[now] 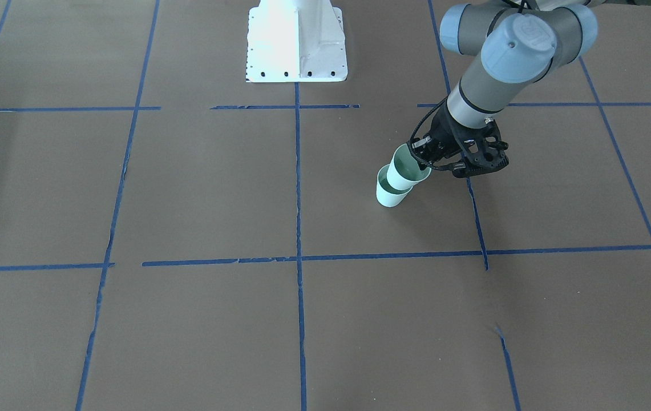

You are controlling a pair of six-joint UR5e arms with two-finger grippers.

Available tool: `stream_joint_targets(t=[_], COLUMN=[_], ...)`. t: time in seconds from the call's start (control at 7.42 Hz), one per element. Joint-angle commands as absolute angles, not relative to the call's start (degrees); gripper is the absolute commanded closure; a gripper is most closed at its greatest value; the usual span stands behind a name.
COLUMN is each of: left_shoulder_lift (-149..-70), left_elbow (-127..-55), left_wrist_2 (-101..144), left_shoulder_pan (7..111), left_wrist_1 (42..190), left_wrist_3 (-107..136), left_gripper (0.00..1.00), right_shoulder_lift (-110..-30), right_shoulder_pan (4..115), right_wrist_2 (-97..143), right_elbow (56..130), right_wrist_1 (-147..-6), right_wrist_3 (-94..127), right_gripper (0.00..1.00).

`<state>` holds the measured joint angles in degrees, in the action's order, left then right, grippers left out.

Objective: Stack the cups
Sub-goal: 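Lower the held cup into the other green cup and open the left gripper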

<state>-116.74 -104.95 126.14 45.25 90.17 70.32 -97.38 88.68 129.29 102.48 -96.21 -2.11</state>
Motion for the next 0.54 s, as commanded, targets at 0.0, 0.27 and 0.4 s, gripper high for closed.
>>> stream_joint_targets(t=[0.0, 0.27, 0.4], left_shoulder_lift=[-117.0, -117.0, -116.7], left_elbow=[-104.1, -104.0, -104.1], left_wrist_2=[126.1, 126.1, 126.0], left_shoulder_pan=[44.7, 44.6, 44.5], left_wrist_1=[90.9, 91.0, 91.5], left_wrist_3=[70.3, 70.2, 69.7], left_gripper=[1.00, 0.98, 0.01], right_shoulder_lift=[-97.4, -97.4, -97.4], right_shoulder_pan=[88.7, 88.7, 88.7], right_wrist_2=[129.3, 129.3, 129.3], right_elbow=[102.5, 102.5, 102.5], right_wrist_1=[-96.2, -96.2, -96.2], right_wrist_3=[-2.1, -2.1, -2.1], right_gripper=[0.00, 0.00, 0.00])
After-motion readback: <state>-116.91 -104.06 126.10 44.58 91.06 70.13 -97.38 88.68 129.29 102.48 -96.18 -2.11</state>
